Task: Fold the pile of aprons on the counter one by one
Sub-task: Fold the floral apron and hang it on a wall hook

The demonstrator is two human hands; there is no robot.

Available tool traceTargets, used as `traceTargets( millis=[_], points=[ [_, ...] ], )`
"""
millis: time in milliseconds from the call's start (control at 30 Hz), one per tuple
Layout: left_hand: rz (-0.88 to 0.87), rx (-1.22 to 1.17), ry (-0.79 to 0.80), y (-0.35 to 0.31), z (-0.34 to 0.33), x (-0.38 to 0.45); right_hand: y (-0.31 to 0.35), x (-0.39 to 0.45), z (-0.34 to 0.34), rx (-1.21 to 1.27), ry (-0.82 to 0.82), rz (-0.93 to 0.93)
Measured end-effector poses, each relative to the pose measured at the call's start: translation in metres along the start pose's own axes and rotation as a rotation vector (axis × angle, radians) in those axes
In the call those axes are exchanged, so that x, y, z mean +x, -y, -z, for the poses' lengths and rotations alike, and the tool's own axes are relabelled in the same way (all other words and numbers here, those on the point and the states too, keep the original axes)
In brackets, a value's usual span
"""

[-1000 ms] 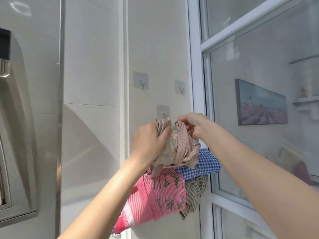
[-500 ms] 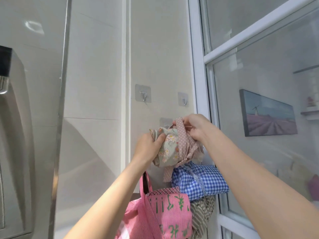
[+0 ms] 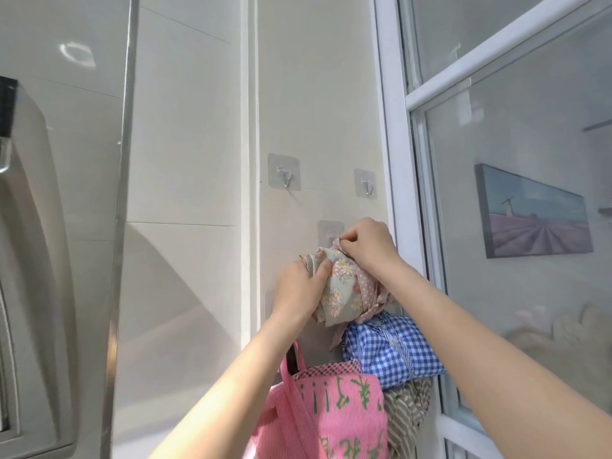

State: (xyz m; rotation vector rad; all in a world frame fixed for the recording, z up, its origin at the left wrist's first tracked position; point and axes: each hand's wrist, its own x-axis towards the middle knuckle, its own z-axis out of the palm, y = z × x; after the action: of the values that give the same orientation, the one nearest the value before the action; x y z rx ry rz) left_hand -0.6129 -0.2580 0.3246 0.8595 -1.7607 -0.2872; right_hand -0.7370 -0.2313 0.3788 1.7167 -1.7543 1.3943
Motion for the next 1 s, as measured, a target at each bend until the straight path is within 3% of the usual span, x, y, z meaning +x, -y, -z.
traceTargets(
  millis=[300, 400, 500, 700, 867, 1000],
  points=[
    [-0.063, 0.079, -0.066, 0.004, 0.018, -0.002, 0.012, 0.013, 0.004, -0.059, 0.080, 0.049],
    [-0.056, 0.079, -0.066, -0.004, 0.015, 0.002, -0.003, 0.021, 0.006, 0.173, 0.057, -0.102],
    [-0.069, 0.086, -0.050, -0.007, 0.010, 0.004, -0.015, 0.021, 0.009, 0.379, 0.139, -0.178],
    [-0.082, 0.070, -0.029, -0.008, 0.002, -0.002, -0.010, 0.013, 0.016, 0.102, 0.204, 0.092],
    [-0.014, -0.029, -0.001, 0.005, 0.011, 0.001, 0.006, 0.016, -0.004, -0.042, 0.114, 0.077],
    [-0.022, 0.129, -0.004, 0.003, 0.017, -0.003, 0.007, 0.009, -0.010, -0.067, 0.143, 0.036]
  ],
)
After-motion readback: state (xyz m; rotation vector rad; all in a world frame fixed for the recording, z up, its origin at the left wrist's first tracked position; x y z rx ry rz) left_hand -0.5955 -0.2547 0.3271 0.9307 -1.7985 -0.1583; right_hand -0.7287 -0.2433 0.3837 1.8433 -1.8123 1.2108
